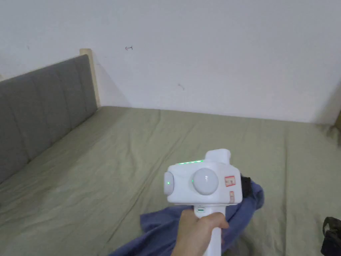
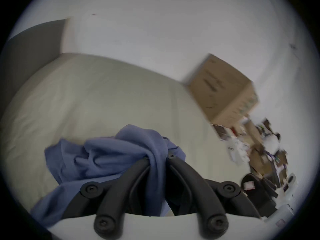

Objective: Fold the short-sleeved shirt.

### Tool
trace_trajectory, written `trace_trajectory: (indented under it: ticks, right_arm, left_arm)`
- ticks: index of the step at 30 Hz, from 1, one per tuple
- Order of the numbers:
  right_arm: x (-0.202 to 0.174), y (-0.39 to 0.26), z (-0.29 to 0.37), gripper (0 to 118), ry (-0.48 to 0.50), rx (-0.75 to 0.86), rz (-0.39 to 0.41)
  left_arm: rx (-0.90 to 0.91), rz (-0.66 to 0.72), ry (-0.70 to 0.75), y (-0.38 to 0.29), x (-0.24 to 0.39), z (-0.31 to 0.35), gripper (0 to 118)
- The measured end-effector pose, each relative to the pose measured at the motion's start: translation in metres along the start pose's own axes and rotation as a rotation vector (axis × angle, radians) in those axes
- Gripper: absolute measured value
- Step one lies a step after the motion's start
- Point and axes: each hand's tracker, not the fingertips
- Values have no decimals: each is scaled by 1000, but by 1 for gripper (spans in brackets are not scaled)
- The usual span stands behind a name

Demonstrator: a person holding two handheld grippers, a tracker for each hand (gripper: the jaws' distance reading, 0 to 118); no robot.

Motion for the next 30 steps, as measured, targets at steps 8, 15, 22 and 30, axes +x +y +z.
trace_trajectory:
  ticks: [8,15,22,30]
  right_arm:
    - [73,5,37,0,-176,37,-113]
    - [102,-10,38,0,-229,-17,-162]
    - [91,-10,25,0,-191,-47,-167]
    - [54,-20,4,0,-87,-111,-97]
  left_arm:
    - [-345,-123,-153,-121,109,-120,6]
    - [-558,-182,-58,-188,94,-161,84]
    - [-338,-211,-25,-121,82,-95,107]
    - [-271,-60,178,-146,-16,-33,0]
